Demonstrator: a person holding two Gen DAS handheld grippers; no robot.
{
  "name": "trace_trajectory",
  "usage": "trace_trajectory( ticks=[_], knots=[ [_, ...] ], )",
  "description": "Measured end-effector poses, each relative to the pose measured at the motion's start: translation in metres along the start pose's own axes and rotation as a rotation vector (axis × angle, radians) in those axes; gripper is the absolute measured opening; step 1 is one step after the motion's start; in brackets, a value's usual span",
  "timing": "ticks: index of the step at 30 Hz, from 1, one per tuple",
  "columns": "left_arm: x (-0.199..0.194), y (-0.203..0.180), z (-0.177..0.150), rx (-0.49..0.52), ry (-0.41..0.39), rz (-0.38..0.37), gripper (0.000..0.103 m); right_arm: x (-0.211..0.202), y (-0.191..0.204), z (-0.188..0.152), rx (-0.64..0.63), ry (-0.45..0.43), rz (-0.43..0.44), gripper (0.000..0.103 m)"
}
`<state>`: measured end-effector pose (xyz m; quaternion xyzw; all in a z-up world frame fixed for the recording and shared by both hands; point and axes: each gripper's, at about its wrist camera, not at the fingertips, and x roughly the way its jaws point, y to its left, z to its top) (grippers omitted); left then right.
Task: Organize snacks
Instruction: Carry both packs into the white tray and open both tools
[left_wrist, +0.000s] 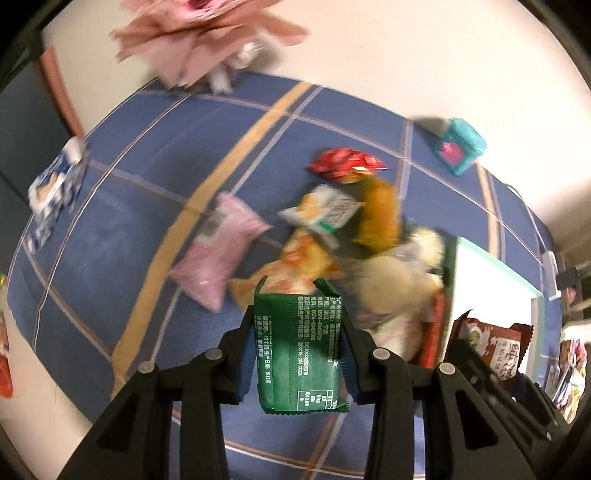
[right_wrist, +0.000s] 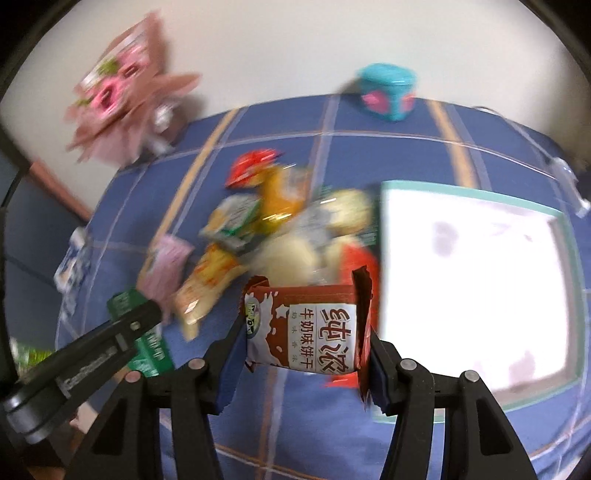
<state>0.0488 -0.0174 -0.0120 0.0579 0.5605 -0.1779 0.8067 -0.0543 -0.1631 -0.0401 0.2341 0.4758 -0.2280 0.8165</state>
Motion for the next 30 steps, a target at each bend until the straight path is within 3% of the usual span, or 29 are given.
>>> trace_trajectory(
  ticks=[11, 16, 22, 30],
  knots=[
    [0.007, -0.111, 0.003, 0.232, -0.047, -0.069, 0.041, -0.02, -0.117, 0.018, 0.294, -0.055, -0.116, 0.06],
    [0.012, -0.149, -0.003, 0.315, -0.063, -0.112, 0.041, -0.029, -0.157, 0.022, 0.372, -0.087, -0.165, 0.06],
    [0.028, -0.192, -0.007, 0.414, -0.088, -0.141, 0.041, -0.027, -0.186, 0.025, 0.405, -0.112, -0.19, 0.06],
    [0.04, -0.219, -0.01, 0.47, -0.102, -0.169, 0.041, -0.016, -0.207, 0.025, 0.441, -0.1, -0.212, 0.06]
  ],
)
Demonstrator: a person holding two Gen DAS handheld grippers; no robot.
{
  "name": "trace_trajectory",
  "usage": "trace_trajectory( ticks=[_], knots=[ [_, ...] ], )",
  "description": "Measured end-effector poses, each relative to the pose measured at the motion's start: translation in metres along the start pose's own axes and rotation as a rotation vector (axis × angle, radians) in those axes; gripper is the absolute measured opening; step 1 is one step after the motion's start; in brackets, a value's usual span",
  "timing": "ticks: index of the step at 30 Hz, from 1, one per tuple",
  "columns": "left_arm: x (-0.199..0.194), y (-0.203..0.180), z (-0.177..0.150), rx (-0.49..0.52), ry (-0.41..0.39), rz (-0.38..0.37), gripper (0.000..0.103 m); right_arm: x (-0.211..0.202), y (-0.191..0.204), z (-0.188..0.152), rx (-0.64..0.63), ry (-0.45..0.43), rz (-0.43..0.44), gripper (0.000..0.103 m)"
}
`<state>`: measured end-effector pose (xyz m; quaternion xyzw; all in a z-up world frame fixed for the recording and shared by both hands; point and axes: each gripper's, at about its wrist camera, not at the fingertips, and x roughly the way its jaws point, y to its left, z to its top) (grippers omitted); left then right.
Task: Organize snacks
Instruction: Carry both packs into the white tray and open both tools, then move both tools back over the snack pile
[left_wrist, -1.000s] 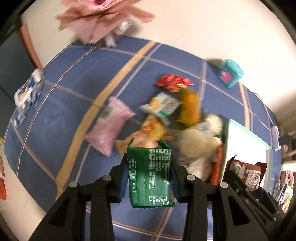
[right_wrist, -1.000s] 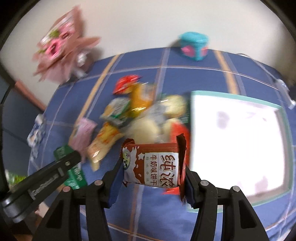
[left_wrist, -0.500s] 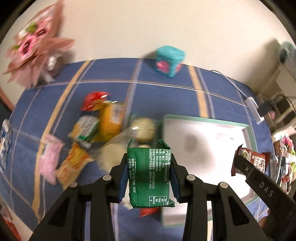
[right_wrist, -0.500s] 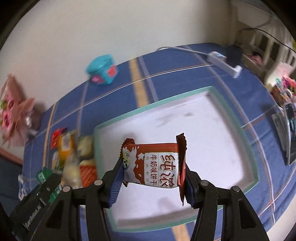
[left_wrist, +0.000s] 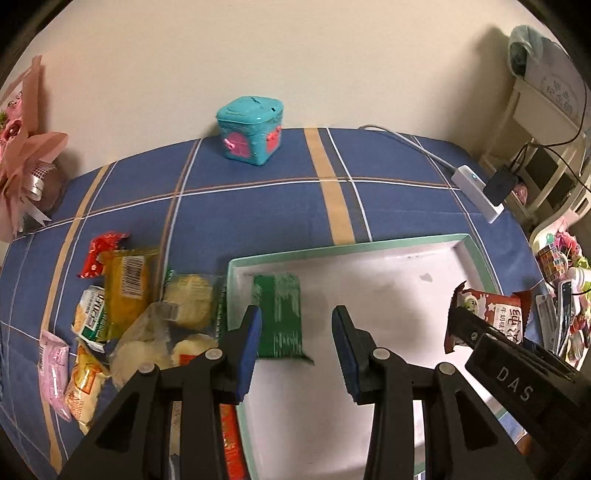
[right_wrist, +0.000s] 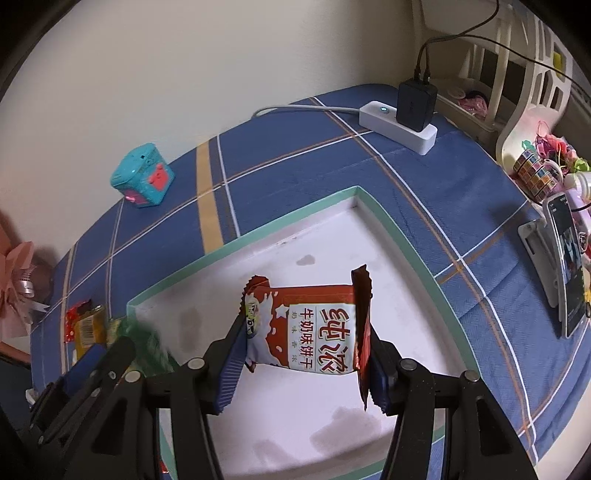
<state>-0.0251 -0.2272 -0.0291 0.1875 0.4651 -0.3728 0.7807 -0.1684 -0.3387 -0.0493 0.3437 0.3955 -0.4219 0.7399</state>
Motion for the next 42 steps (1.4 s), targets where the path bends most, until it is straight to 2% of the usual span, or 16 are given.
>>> trace_trajectory(
  ticks=[4, 6, 7, 8, 10, 14, 17, 20, 27, 34, 42],
  knots=[
    [0.0, 0.005, 0.0, -0.019, 0.015, 0.014, 0.042, -0.001, -0.002, 0.001, 0.0, -0.008, -0.018, 0.061],
    [-0.001, 0.011, 0.001, -0.037, 0.022, 0.032, 0.053, -0.003, -0.003, 0.002, 0.001, -0.007, -0.021, 0.064],
    [-0.002, 0.015, 0.001, -0.049, 0.029, 0.039, 0.065, -0.003, -0.004, 0.002, 0.004, -0.004, -0.027, 0.067],
    [-0.002, 0.021, 0.0, -0.067, 0.041, 0.047, 0.071, -0.003, -0.004, 0.001, 0.008, 0.003, -0.041, 0.073],
    [-0.003, 0.034, 0.0, -0.107, 0.059, 0.064, 0.072, -0.003, -0.003, 0.0, 0.005, 0.014, -0.05, 0.078],
    [-0.004, 0.052, -0.003, -0.149, 0.077, 0.11, 0.084, -0.007, 0.003, -0.001, -0.022, 0.022, -0.065, 0.093],
    [-0.005, 0.066, -0.005, -0.175, 0.089, 0.145, 0.087, -0.011, 0.008, -0.003, -0.041, 0.023, -0.056, 0.103],
    [-0.009, 0.077, -0.008, -0.172, 0.071, 0.193, 0.094, -0.017, 0.015, -0.005, -0.068, 0.012, -0.06, 0.103],
    [-0.026, 0.094, -0.013, -0.18, 0.021, 0.216, 0.098, -0.037, 0.031, -0.008, -0.113, -0.03, -0.019, 0.103],
    [-0.041, 0.108, -0.024, -0.188, 0.034, 0.257, 0.098, -0.056, 0.048, -0.014, -0.12, -0.031, 0.11, 0.103],
    [-0.062, 0.127, -0.036, -0.165, 0.031, 0.316, 0.098, -0.072, 0.073, -0.031, -0.219, -0.054, 0.108, 0.103]
  ],
)
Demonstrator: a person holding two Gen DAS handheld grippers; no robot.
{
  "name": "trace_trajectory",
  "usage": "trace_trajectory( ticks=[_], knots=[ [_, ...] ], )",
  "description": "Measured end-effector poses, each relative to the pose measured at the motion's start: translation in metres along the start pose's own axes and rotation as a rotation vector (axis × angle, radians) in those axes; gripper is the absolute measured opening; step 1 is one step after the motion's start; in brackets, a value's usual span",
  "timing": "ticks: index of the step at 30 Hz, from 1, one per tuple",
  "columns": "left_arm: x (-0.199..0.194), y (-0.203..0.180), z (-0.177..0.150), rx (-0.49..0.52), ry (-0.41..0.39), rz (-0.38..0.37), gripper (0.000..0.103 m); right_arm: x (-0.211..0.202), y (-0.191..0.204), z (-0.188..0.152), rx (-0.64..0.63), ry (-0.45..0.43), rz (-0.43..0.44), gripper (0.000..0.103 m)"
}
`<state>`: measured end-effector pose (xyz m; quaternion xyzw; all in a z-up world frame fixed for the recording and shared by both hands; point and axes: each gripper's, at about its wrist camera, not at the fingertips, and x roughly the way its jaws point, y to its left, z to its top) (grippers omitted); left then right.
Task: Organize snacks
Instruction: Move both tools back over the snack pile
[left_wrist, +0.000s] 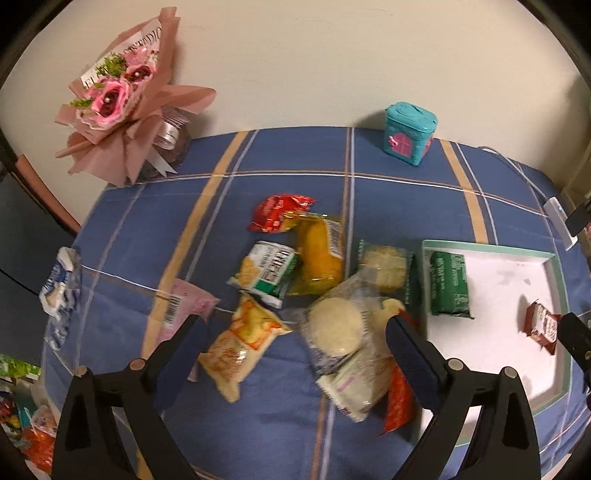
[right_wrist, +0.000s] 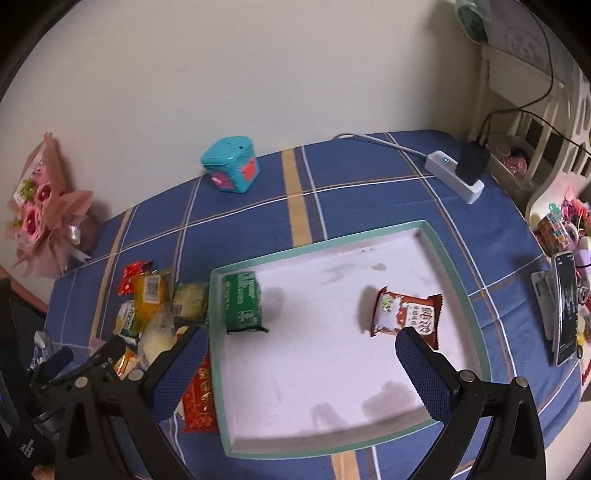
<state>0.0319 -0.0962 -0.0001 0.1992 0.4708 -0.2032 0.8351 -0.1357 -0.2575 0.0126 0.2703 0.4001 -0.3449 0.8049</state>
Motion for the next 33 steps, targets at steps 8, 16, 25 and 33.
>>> trace_trajectory(
  ticks=[8, 16, 25, 33],
  knots=[
    [-0.003, 0.039, -0.003, -0.028, 0.012, 0.066, 0.098, 0.01, 0.035, -0.014, -0.064, 0.068, 0.008, 0.103],
    [-0.006, 0.09, -0.008, -0.115, 0.015, 0.115, 0.098, 0.02, 0.073, -0.027, -0.106, 0.131, 0.086, 0.103],
    [-0.005, 0.134, -0.016, -0.217, 0.031, 0.105, 0.098, 0.029, 0.11, -0.038, -0.161, 0.159, 0.143, 0.103],
    [0.011, 0.146, -0.019, -0.237, 0.076, 0.077, 0.098, 0.045, 0.133, -0.048, -0.183, 0.202, 0.168, 0.103]
  ],
)
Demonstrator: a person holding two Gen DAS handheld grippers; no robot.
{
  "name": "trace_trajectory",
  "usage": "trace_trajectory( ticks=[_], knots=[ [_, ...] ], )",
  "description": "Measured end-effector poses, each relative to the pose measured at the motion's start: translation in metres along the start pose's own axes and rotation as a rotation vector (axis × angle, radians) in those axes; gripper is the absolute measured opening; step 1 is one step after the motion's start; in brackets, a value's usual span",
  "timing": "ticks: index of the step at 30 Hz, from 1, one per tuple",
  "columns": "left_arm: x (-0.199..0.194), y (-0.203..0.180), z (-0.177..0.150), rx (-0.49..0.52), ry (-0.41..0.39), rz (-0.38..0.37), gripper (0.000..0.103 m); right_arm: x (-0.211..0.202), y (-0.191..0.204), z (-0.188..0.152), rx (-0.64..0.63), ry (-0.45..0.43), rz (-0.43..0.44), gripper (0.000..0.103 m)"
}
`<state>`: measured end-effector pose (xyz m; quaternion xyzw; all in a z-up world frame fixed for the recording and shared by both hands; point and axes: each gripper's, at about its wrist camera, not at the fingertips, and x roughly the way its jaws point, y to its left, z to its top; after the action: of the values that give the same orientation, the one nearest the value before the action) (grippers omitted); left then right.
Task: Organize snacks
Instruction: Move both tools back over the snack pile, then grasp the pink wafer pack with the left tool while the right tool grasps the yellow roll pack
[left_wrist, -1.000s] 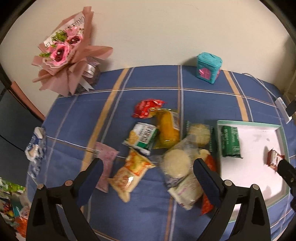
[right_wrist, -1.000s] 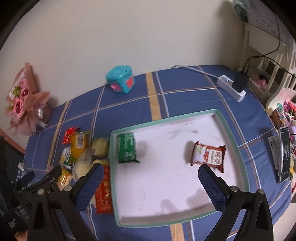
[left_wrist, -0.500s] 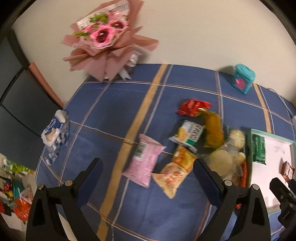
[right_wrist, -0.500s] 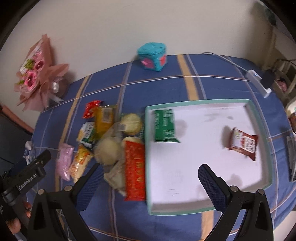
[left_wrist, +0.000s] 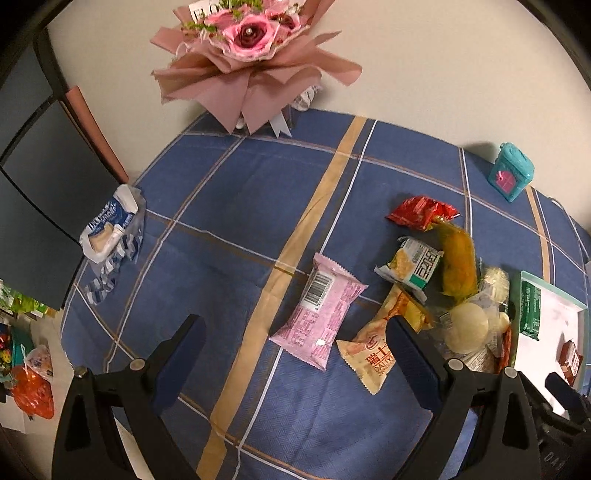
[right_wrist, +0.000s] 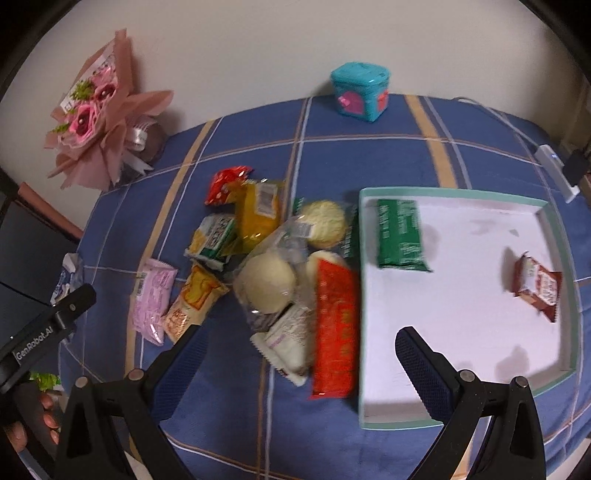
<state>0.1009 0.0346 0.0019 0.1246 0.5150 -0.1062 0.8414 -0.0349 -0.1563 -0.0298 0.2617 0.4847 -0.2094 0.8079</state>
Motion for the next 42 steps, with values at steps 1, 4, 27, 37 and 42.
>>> trace_trajectory(
  ticks=[1, 4, 27, 37, 42],
  knots=[
    [0.002, 0.001, 0.0, 0.0, 0.007, -0.001, 0.098, 0.003, 0.004, 0.0, -0.002, 0.004, 0.005, 0.103],
    [0.011, 0.004, 0.002, -0.005, 0.024, -0.011, 0.098, 0.012, 0.018, -0.001, -0.014, 0.009, 0.019, 0.103],
    [0.084, 0.031, 0.018, -0.066, 0.146, -0.135, 0.098, 0.096, 0.108, -0.001, -0.136, 0.059, -0.042, 0.095],
    [0.1, 0.025, 0.016, -0.046, 0.184, -0.144, 0.098, 0.127, 0.128, 0.0, -0.183, 0.092, -0.097, 0.095],
    [0.107, 0.017, 0.014, -0.027, 0.199, -0.152, 0.098, 0.128, 0.13, 0.0, -0.203, 0.1, -0.121, 0.087]
  ],
)
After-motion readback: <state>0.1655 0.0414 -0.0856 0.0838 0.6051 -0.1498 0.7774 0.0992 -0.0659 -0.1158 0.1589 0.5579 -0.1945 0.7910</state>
